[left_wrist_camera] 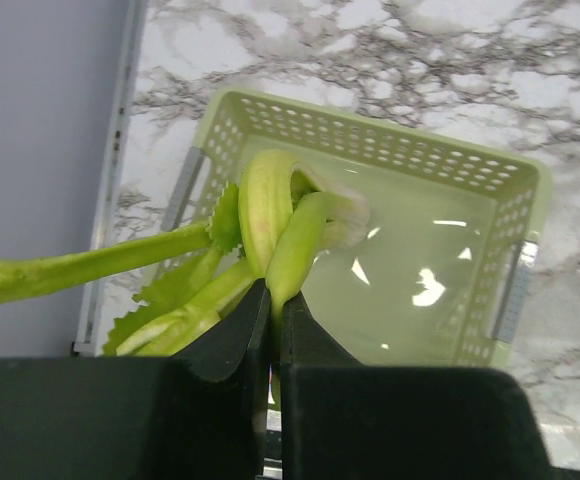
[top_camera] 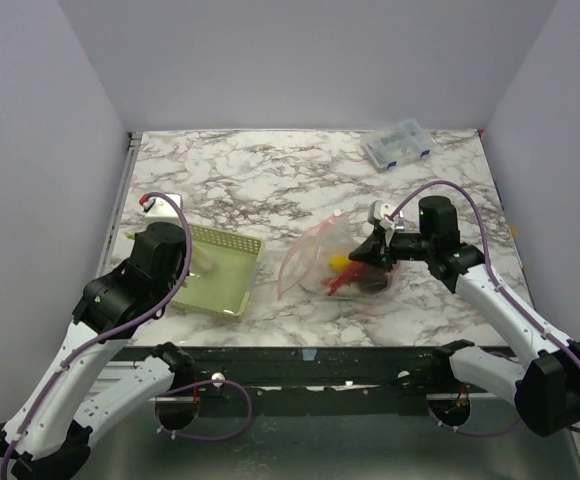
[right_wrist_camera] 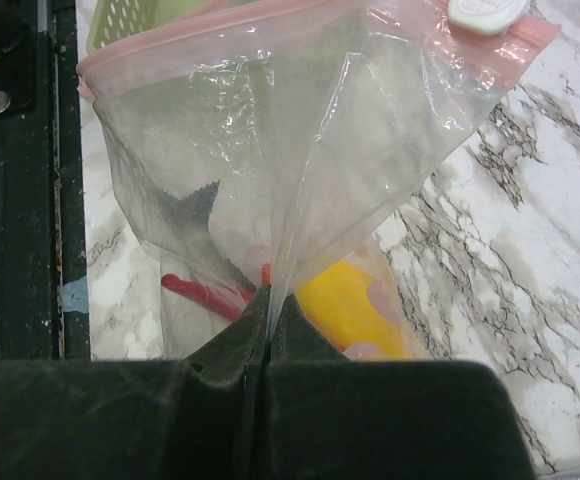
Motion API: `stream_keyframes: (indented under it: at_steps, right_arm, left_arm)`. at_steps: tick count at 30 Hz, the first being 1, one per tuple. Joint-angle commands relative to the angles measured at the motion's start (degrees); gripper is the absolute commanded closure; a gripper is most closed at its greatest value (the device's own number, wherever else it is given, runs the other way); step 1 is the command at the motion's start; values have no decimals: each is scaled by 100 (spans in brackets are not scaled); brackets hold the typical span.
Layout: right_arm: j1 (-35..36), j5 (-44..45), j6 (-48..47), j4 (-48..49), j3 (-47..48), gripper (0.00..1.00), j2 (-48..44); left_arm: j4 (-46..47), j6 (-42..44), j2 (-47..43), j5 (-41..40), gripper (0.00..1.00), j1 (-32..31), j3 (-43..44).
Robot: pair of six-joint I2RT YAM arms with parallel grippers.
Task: Open the zip-top bag and remove the fake food
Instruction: Place the fake vegetable in the bin.
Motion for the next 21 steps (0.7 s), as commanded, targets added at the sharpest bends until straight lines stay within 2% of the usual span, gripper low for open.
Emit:
stream_keyframes:
  at_steps: [1,6,12,21]
  right_arm:
    - [-44,-134,-80,-23,-84,100,-87]
    - [-48,-151,-89,-14,-76,100,-66]
    - [-67,-156,-80,-18,-94,100,-100]
    - [-100,-213,-80,-27,-107,100,-143]
  left_arm:
    - [384,7,-4,1477,100,34,457]
    - [512,-28,-13,2423,100,34,483]
    - [960,18,60,2286,100,221,-131]
    - [1523,204,252,2704,100,1235,-871]
